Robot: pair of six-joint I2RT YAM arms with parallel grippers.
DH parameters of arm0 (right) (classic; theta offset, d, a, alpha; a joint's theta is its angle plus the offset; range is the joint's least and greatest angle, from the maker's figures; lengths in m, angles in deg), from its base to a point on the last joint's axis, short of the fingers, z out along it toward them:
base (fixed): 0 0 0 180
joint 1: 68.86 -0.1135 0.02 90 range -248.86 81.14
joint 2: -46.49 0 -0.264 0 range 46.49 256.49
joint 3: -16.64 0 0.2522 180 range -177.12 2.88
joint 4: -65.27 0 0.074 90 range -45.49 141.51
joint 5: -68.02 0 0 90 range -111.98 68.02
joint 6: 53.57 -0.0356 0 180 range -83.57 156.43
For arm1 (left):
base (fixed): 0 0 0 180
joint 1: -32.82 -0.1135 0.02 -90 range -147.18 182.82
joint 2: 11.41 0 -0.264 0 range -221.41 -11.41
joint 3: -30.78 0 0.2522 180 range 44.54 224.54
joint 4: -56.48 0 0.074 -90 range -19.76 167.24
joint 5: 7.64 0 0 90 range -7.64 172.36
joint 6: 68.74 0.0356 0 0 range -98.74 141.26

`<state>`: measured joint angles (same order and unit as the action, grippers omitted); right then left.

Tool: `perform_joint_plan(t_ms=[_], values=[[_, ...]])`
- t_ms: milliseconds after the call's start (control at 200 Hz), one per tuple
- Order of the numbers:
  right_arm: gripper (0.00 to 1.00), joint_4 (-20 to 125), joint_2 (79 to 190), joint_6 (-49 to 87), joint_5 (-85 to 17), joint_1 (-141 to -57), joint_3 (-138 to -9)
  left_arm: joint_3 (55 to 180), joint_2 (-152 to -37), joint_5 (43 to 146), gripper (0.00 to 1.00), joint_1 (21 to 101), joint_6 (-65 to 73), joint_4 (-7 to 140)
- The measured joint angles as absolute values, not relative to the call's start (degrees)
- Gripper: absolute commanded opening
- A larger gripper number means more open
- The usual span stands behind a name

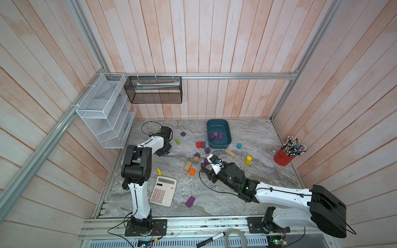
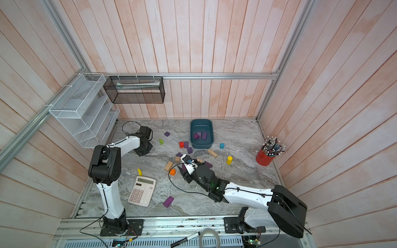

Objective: Pick purple bricks into the storage bin
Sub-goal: Pick up the building block from the center of the board, then place the building block in the storage box.

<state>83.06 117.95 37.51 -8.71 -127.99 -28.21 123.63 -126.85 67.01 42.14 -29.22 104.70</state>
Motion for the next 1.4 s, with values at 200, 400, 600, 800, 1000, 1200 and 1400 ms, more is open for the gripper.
perform_joint_plan(t_ms=[200, 400, 600, 800, 1000, 1200, 1400], values=[[0.61, 83.04, 117.95, 36.85, -7.07, -127.99, -28.21, 120.70, -121.36, 68.60, 0.30, 42.82, -25.46, 101.51], [0.61, 82.62, 117.95, 34.80, -1.41, -128.01, -28.21, 120.72, -116.95, 69.08, 0.30, 45.64, -21.26, 98.71], [0.61, 79.91, 116.51, 31.91, 3.62, -127.97, -28.21, 121.75, -115.16, 70.42, 0.30, 49.55, -16.80, 96.39], [0.61, 76.13, 112.35, 26.51, 8.10, -125.69, -28.17, 124.26, -115.09, 74.22, 0.30, 53.01, -11.80, 93.16], [0.61, 66.90, 108.07, 15.98, 9.89, -115.40, -27.47, 129.25, -116.03, 78.39, 0.30, 56.46, -7.45, 89.88], [0.61, 61.07, 103.74, 9.99, 9.44, -110.61, -25.98, 135.96, -120.80, 80.67, 0.30, 60.53, -3.56, 87.21], [0.61, 58.25, 102.60, 7.28, 6.62, -108.10, -25.92, 142.27, -127.48, 81.78, 0.31, 63.65, 0.09, 86.76]])
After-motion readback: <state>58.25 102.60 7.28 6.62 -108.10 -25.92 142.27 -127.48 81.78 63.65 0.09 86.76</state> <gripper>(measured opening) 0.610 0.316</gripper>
